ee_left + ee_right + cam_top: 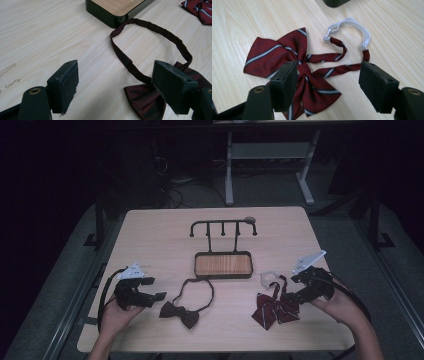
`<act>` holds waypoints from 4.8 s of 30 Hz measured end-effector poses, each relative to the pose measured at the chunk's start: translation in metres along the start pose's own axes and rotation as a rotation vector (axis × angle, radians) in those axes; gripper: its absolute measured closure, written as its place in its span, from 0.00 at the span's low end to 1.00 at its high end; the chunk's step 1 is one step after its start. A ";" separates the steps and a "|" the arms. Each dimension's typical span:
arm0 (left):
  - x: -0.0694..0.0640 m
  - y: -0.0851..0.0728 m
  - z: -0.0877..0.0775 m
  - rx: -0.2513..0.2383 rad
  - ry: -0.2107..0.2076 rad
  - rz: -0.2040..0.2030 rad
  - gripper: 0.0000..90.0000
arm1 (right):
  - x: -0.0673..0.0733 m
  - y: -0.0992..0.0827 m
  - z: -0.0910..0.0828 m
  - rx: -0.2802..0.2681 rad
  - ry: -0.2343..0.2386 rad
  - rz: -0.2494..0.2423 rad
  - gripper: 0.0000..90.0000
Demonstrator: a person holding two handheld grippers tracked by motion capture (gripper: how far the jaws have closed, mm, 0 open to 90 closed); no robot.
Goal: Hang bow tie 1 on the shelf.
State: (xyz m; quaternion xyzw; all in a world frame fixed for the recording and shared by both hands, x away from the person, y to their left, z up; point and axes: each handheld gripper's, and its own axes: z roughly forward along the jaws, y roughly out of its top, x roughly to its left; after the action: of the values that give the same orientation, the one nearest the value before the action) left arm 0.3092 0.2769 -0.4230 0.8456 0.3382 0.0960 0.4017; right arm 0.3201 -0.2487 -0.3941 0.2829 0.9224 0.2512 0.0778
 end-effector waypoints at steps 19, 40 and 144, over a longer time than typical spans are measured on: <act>0.000 0.001 0.001 -0.007 -0.007 -0.002 0.23 | -0.023 0.031 0.022 0.064 0.042 -0.033 0.47; 0.000 0.001 -0.002 -0.031 -0.012 -0.010 0.23 | -0.050 0.050 0.044 0.184 0.061 -0.015 0.67; -0.005 0.004 -0.004 -0.068 -0.051 -0.010 0.22 | -0.023 0.086 -0.032 0.170 0.162 -0.156 0.97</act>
State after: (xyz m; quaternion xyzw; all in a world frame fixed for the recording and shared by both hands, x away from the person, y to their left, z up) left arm 0.3056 0.2747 -0.4168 0.8318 0.3287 0.0836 0.4394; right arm 0.3711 -0.2135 -0.3229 0.1948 0.9627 0.1876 -0.0021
